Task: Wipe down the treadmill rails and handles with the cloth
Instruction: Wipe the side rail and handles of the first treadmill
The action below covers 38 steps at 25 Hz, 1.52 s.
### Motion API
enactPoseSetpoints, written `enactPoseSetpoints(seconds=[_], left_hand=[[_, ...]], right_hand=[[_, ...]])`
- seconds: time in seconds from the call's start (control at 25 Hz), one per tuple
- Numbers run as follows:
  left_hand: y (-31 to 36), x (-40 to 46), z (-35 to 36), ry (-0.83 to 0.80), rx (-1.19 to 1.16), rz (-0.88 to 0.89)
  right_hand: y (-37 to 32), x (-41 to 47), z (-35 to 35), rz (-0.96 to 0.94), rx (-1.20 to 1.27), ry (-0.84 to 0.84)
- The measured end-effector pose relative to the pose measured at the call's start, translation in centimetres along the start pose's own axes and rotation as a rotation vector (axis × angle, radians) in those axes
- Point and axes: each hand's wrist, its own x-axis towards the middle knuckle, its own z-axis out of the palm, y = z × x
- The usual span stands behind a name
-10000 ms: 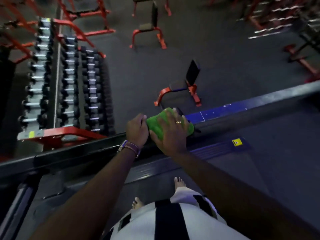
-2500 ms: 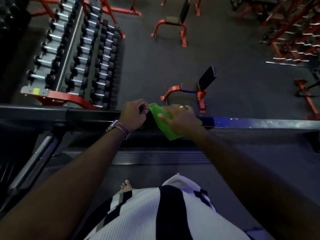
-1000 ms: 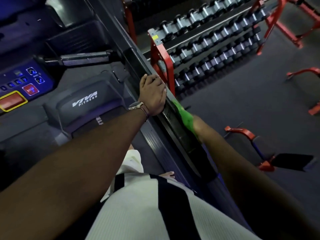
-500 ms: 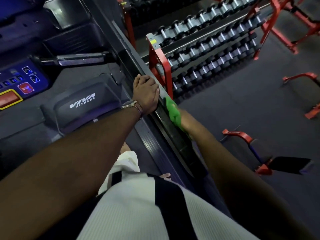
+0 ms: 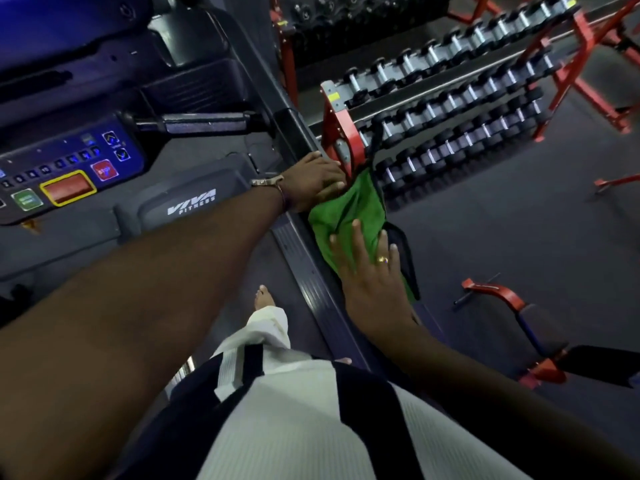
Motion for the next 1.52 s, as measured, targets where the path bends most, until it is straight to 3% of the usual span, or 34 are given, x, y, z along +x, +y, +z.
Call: enactPoseSetpoints(seconds=[0.08,0.12,0.2,0.24,0.32,0.36,0.44,0.56,0.64,0.72,0.8,0.92,1.04,1.16,1.24,1.4,1.52], left_hand=[[0.2,0.5,0.2,-0.023,0.083,0.045],[0.3,0.7,0.5,-0.015,0.116,0.056],[-0.2,0.8,1.0,-0.002,0.090,0.057],[-0.3,0.8,1.0,0.004,0.050,0.047],[-0.4,0.7,0.9,-0.001,0.018,0.041],[-0.2,0.7,0.8,0.008,0.017,0.034],[0.0,0.6,1.2,0.049,0.035,0.017],[-0.3,0.6,1.3,0.033,0.027,0.037],[-0.5,0.7,1.0,0.002,0.013,0.057],[-0.6,0.9,1.0,0.002,0.016,0.058],[-0.5,0.7,1.1,0.027,0.025,0.052],[-0.5,0.4,1.4,0.053,0.018,0.051],[-0.4,0.7,1.1,0.040,0.004,0.036],[-0.3,0.5,1.2,0.042,-0.009,0.029],[-0.5,0.3,1.0,0.033,-0.034,0.034],[-0.1,0.5,0.6,0.026,-0.078,0.017],[0.1,0.4,0.7,0.038,-0.053,-0.006]], right_hand=[[0.2,-0.5,0.7,-0.083,-0.127,-0.019],[-1.0,0.7,1.4,-0.138,-0.176,-0.125],[-3.6,1.5,4.4,-0.256,-0.335,-0.497],[-3.6,2.2,5.6,-0.274,-0.403,-0.576],[-2.3,1.7,4.2,-0.393,-0.591,-0.497],[-1.4,1.6,3.2,-0.459,-0.527,-0.465],[-1.4,2.3,1.5,-0.388,-0.533,-0.357],[-4.9,3.2,3.0,-0.491,-0.704,-0.467],[-3.8,3.0,3.3,-0.453,-0.636,-0.521],[-1.1,2.6,2.3,-0.487,-0.480,-0.428],[-1.5,3.5,1.3,-0.456,-0.562,-0.339],[-5.0,4.4,2.4,-0.422,-0.663,-0.588],[-0.8,2.8,1.4,-0.575,-0.424,-0.380],[0.6,2.1,0.6,-0.357,-0.258,-0.124],[-2.6,3.1,1.6,-0.139,-0.295,-0.155],[-0.7,1.4,0.9,-0.181,-0.170,-0.165],[1.2,2.2,-0.6,0.003,0.065,-0.218]])
